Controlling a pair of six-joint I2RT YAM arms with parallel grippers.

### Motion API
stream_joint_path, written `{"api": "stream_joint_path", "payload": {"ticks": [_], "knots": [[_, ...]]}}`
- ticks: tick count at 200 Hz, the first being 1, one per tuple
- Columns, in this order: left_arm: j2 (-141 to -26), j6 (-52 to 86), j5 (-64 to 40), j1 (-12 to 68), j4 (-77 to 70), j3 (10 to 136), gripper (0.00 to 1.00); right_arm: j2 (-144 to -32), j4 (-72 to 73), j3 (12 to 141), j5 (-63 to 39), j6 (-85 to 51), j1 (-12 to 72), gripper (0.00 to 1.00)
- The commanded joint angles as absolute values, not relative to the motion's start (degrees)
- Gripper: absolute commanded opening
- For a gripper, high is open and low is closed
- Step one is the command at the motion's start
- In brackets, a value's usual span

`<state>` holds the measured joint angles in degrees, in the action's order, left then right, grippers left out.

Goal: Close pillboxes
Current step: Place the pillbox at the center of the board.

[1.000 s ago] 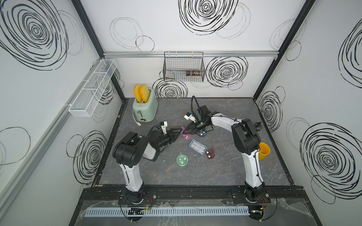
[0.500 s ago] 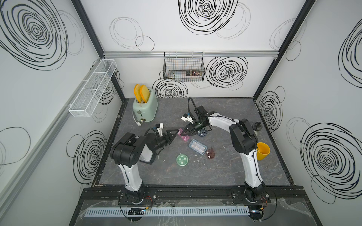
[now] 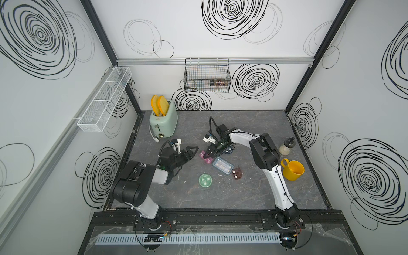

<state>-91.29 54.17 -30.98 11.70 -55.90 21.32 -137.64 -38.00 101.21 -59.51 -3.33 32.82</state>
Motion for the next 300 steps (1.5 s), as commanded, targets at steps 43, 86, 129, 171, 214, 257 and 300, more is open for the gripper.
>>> {"api": "stream_joint_path", "payload": {"ticks": [43,86,129,171,214,257,300], "knots": [[-89.9,47.4,-27.4,11.7,-47.8,22.4,0.77,-139.0,-38.6,102.4,-56.0,-0.8,33.8,0.21],[-90.3,46.7,-27.0,11.9,-46.8,22.1,0.77,-140.4,-41.7,104.3,-53.7,1.0,33.3,0.33],[-91.1,46.5,-26.6,12.4,-47.0,22.1,0.77,-139.5,-43.8,105.9,-51.7,1.9,32.3,0.49],[-91.1,45.1,-25.8,13.8,-44.6,24.2,0.78,-138.8,-46.9,108.7,-47.6,3.0,31.6,0.59],[-92.0,42.2,-24.9,14.6,-40.8,28.3,0.77,-132.1,-44.4,105.8,-42.5,2.3,31.3,0.59],[-95.2,39.3,-23.9,15.2,-37.9,32.9,0.73,-127.0,-41.4,102.4,-30.5,-1.8,32.6,0.56],[-99.9,39.3,-24.3,15.9,-38.1,35.9,0.63,-123.0,-35.3,96.6,-23.7,-6.7,35.9,0.43]]}}
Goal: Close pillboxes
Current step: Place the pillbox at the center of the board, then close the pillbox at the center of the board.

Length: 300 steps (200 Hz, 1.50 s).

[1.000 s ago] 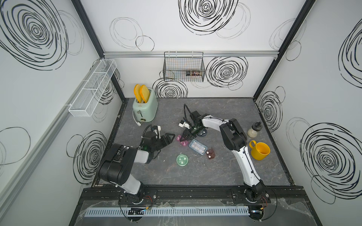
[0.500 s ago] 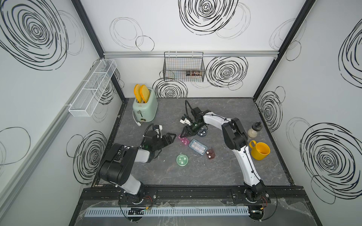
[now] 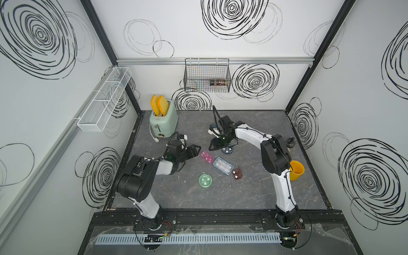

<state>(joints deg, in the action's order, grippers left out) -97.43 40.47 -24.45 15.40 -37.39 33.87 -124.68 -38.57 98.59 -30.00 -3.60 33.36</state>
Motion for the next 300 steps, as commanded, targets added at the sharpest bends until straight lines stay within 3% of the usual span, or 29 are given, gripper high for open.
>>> {"api": "stream_joint_path", "payload": {"ticks": [1,44,133,300], "knots": [[-100.0,39.2,-24.3,15.9,-38.1,36.0,0.63,-123.0,-35.3,96.7,-23.4,-6.8,36.0,0.43],[-103.5,38.3,-24.7,16.8,-37.2,38.6,0.6,-122.6,-33.0,96.2,-18.3,-8.7,39.8,0.34],[-106.9,39.5,-24.4,17.4,-37.5,39.1,0.49,-123.2,-33.8,96.1,-15.8,-10.0,41.8,0.27],[-108.5,40.9,-22.6,18.8,-38.6,38.2,0.43,-121.6,-35.0,92.8,-13.7,-9.9,44.1,0.19]]}}
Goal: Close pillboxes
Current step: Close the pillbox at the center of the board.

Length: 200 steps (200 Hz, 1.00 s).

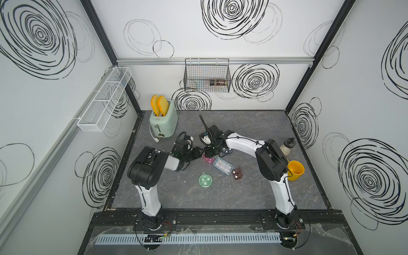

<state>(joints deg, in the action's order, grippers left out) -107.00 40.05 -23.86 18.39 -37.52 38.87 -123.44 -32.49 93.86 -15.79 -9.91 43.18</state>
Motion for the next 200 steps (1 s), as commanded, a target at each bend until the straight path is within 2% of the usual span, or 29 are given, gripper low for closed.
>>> {"api": "stream_joint_path", "payload": {"ticks": [1,59,200], "knots": [[-108.5,40.9,-22.6,18.8,-38.6,38.2,0.43,-121.6,-35.0,92.9,-13.7,-9.9,44.1,0.19],[-106.8,42.0,-22.0,18.8,-40.2,35.2,0.37,-122.3,-36.9,93.9,-12.3,-10.0,44.9,0.19],[-109.0,43.4,-21.8,19.3,-41.8,35.1,0.35,-127.8,-42.6,98.0,-7.8,-9.1,46.8,0.17]]}}
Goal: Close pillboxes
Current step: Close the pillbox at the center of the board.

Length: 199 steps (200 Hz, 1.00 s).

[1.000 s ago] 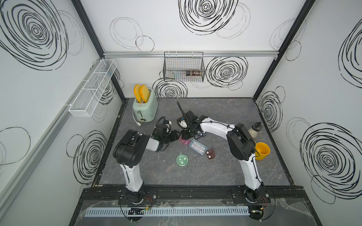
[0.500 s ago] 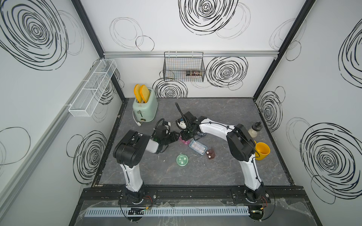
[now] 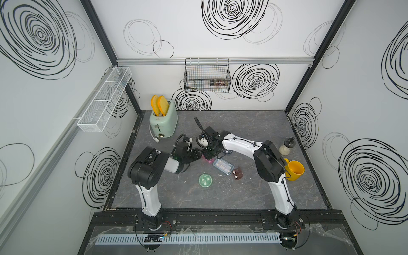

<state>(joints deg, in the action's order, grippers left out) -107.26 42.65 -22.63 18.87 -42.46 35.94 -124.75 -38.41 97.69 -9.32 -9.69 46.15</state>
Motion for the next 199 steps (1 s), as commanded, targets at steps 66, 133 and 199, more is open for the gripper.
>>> {"api": "stream_joint_path", "payload": {"ticks": [66,133,199], "knots": [[-109.2,43.6,-21.7,19.3,-41.8,35.1,0.32,-129.6,-43.0,98.2,-7.7,-9.4,47.2,0.16],[-109.7,44.7,-21.9,19.2,-43.5,33.7,0.3,-130.8,-41.3,95.2,-7.8,-10.8,48.0,0.14],[-109.6,45.9,-22.3,18.8,-45.9,31.6,0.29,-130.9,-39.6,94.0,-7.8,-12.2,48.2,0.13]]}}
